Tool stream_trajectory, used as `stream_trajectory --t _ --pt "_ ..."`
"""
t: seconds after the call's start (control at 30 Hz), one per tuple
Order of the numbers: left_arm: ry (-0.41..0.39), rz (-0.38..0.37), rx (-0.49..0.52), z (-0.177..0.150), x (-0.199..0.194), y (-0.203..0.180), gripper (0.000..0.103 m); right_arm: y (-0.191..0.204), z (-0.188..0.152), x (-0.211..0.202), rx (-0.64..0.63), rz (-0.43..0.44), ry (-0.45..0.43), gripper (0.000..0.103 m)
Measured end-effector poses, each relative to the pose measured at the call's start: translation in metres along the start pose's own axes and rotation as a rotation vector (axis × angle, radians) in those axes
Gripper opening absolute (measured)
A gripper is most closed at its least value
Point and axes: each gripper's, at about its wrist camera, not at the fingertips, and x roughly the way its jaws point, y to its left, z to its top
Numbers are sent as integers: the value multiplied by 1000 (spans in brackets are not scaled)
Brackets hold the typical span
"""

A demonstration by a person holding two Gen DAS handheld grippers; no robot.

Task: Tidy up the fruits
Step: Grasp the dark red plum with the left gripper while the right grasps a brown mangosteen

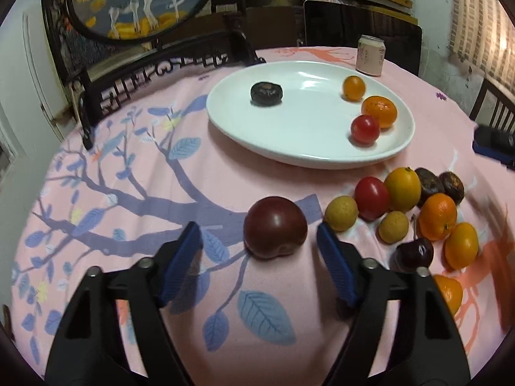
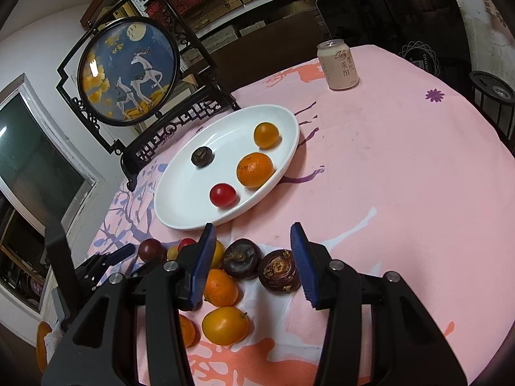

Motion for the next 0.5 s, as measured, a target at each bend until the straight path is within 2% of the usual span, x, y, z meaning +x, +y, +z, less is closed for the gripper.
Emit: stream_trajectory --t 0.07,0.33,0.5 --pt "20 -22 -24 2 6 4 65 1 -2 4 -4 -8 23 48" --pt "38 -39 -20 5 14 1 65 -9 -8 26 8 -43 153 48" --pt "26 -36 -38 6 12 4 65 -8 -15 32 -38 -110 177 48"
